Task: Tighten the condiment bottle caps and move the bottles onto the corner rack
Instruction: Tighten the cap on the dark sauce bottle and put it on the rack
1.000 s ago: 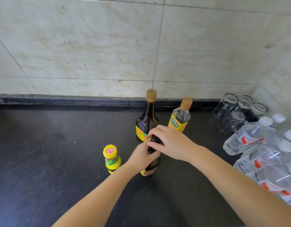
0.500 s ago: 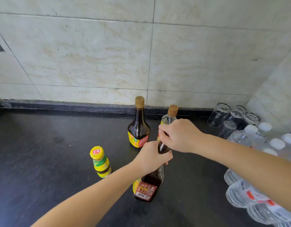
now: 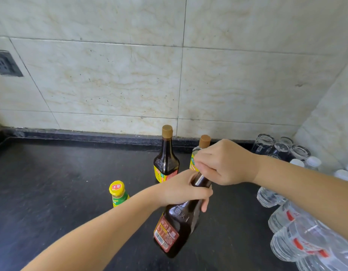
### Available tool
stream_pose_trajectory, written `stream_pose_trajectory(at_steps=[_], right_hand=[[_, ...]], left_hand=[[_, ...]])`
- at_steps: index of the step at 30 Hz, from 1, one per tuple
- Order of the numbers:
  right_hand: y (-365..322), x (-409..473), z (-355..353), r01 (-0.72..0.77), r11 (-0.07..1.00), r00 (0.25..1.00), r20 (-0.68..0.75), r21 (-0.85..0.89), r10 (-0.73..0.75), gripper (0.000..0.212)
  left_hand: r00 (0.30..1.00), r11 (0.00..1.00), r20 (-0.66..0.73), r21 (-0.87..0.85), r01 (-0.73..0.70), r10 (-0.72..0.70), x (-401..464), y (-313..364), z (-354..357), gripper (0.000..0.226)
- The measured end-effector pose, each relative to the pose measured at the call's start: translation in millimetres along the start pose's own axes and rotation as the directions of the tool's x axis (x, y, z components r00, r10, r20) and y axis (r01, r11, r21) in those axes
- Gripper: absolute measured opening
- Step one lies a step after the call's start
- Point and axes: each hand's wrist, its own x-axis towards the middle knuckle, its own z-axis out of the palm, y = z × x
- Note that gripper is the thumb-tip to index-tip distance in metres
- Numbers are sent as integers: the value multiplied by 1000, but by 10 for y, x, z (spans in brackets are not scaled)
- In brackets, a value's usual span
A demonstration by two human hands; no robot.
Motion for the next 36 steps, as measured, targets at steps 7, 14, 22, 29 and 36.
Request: stream_pose_trajectory(at_steps=[7,14,22,29,36], right_hand=[[-149,44,407,-551,824,749,356,-135,559,19],[-104,-69,138,-325,943,939,142,72,313,38],[-53,-74,179,-329,944,940,96,2,327,31],[-104,3,200,-578,813,764,391,64,513,38],[-73,-74,-317,-167,983,985,-17,77,169,28]], left_hand=[[876,969,-449,77,236,-178,192,-416,324,10],[985,992,-122,-27,123,-125,38,-194,58,22],[950,989,-289,52,137,-116,66,-175,236,21],[935,970,-270,10,243,-231,128,-285,233,19],[1000,1000,-8,-15,-17,17,-6,294,-20,26]])
